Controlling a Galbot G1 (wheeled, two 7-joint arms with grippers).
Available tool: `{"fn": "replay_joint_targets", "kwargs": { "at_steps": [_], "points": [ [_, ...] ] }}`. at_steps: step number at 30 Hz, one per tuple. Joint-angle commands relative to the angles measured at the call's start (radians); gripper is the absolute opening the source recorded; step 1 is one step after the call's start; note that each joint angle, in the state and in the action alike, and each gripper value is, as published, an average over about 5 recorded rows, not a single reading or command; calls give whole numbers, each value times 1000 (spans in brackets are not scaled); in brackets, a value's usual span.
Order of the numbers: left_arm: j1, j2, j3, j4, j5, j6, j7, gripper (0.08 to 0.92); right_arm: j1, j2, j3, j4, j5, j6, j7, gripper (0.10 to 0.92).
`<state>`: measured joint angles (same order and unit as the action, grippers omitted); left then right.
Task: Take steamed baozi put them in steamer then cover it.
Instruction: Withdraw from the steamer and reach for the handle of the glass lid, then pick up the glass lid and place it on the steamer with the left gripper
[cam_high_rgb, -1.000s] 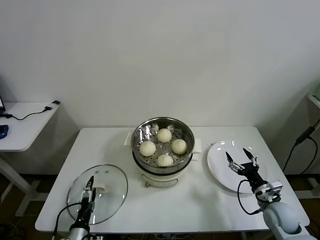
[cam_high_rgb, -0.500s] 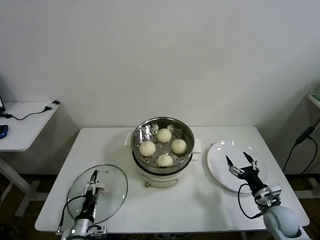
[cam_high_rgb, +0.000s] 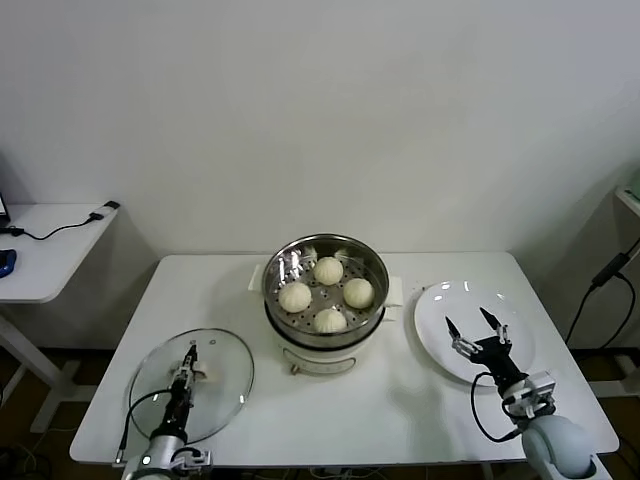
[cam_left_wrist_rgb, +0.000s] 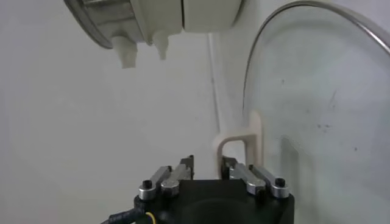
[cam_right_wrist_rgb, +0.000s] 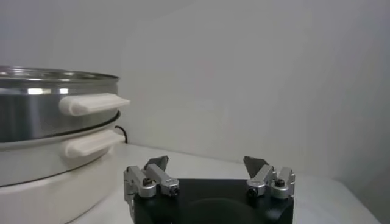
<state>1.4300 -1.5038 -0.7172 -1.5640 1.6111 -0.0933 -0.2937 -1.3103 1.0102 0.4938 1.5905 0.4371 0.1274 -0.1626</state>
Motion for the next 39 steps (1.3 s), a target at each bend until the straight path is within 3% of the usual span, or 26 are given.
{"fn": "replay_joint_targets", "kwargs": {
  "at_steps": [1, 7, 15, 21, 26, 30, 34, 39],
  "points": [
    [9, 19, 8, -48, -50, 10, -1, 282, 1, 3, 0, -4, -18, 3, -5, 823],
    [91, 65, 8, -218, -148, 80, 27, 151, 9, 1, 4, -13, -18, 7, -8, 823],
    [201, 181, 30, -503, -280, 289, 90, 149, 27, 0, 0, -36, -30, 13, -13, 823],
    [193, 327, 157, -646, -341, 534, 166, 149, 50, -8, -14, -53, -49, 17, -13, 823],
    [96, 430, 330, -659, -306, 696, 260, 149, 77, -25, -38, -75, -74, 21, -12, 823],
    [-99, 465, 521, -649, -265, 815, 405, 149, 95, -37, -52, -87, -84, 12, -16, 823],
    [-305, 450, 682, -611, -206, 879, 567, 149, 105, -38, -60, -97, -95, 11, -21, 823],
    [-452, 367, 800, -532, -88, 879, 671, 149, 116, -29, -57, -124, -100, 19, -23, 823]
  ]
}}
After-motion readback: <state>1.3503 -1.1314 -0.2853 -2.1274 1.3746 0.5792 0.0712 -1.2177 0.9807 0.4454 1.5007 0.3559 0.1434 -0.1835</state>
